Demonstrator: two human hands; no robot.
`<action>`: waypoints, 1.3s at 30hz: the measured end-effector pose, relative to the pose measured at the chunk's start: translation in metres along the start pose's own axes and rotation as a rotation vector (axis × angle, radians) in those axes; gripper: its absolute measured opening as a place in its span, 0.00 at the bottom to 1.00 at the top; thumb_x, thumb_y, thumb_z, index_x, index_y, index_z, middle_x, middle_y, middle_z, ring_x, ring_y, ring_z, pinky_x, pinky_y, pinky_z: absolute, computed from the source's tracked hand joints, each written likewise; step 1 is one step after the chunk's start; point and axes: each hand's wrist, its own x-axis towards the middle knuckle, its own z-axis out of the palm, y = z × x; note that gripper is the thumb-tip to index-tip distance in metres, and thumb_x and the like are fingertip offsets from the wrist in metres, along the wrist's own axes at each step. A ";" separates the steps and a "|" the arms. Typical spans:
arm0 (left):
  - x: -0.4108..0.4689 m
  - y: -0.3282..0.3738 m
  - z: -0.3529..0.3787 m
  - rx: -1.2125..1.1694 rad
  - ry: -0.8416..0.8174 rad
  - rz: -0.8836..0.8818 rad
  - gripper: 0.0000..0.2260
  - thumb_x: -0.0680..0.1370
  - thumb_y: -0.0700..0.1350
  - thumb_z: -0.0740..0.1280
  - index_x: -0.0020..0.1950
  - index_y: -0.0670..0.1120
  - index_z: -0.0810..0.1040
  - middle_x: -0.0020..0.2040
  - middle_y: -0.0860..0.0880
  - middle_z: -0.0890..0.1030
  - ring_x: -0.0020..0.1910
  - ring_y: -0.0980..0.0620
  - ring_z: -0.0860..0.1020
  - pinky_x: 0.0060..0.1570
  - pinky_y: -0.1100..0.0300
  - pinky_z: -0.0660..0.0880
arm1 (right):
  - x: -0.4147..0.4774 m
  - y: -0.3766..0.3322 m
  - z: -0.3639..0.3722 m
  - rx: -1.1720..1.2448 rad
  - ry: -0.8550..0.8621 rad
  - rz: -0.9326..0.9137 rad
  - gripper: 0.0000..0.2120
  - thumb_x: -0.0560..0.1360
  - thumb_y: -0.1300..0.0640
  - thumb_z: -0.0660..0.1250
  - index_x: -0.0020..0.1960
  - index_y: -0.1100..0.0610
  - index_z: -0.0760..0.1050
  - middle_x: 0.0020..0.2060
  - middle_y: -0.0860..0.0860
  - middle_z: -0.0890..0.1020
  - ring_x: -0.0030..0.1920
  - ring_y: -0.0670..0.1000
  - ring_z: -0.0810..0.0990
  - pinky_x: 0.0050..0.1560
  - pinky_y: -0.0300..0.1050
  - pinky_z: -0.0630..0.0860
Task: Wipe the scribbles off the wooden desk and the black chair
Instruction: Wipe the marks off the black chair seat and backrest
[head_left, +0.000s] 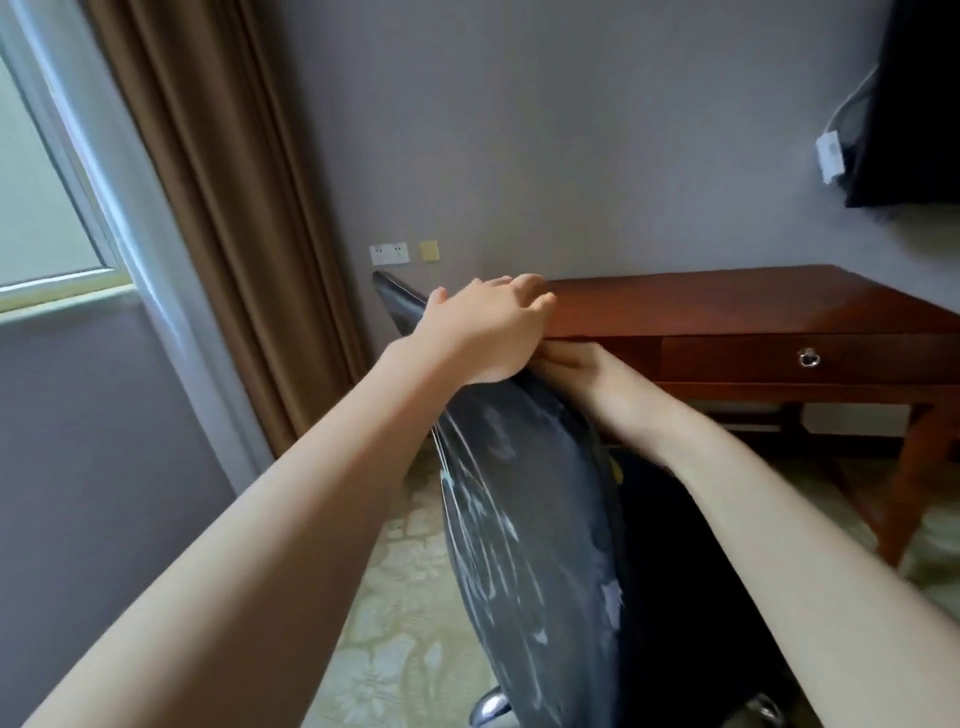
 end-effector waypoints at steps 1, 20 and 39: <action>0.001 -0.001 -0.001 0.050 -0.031 0.023 0.18 0.83 0.48 0.48 0.72 0.53 0.64 0.73 0.51 0.64 0.74 0.45 0.58 0.71 0.39 0.49 | -0.009 0.003 0.001 0.035 0.030 0.001 0.09 0.78 0.56 0.63 0.54 0.53 0.80 0.49 0.50 0.84 0.52 0.43 0.80 0.56 0.40 0.75; -0.002 -0.002 -0.008 0.002 -0.154 0.101 0.14 0.82 0.56 0.53 0.65 0.66 0.71 0.69 0.64 0.69 0.68 0.55 0.66 0.64 0.58 0.60 | -0.103 0.138 0.019 0.218 0.387 0.761 0.15 0.81 0.52 0.58 0.53 0.56 0.82 0.40 0.54 0.85 0.42 0.52 0.84 0.42 0.42 0.75; -0.001 -0.006 -0.003 -0.018 -0.089 0.010 0.19 0.83 0.53 0.43 0.73 0.65 0.58 0.71 0.50 0.68 0.69 0.44 0.67 0.61 0.51 0.63 | -0.057 -0.035 0.028 0.289 0.172 0.012 0.15 0.81 0.60 0.55 0.63 0.56 0.75 0.42 0.48 0.83 0.48 0.41 0.82 0.46 0.29 0.77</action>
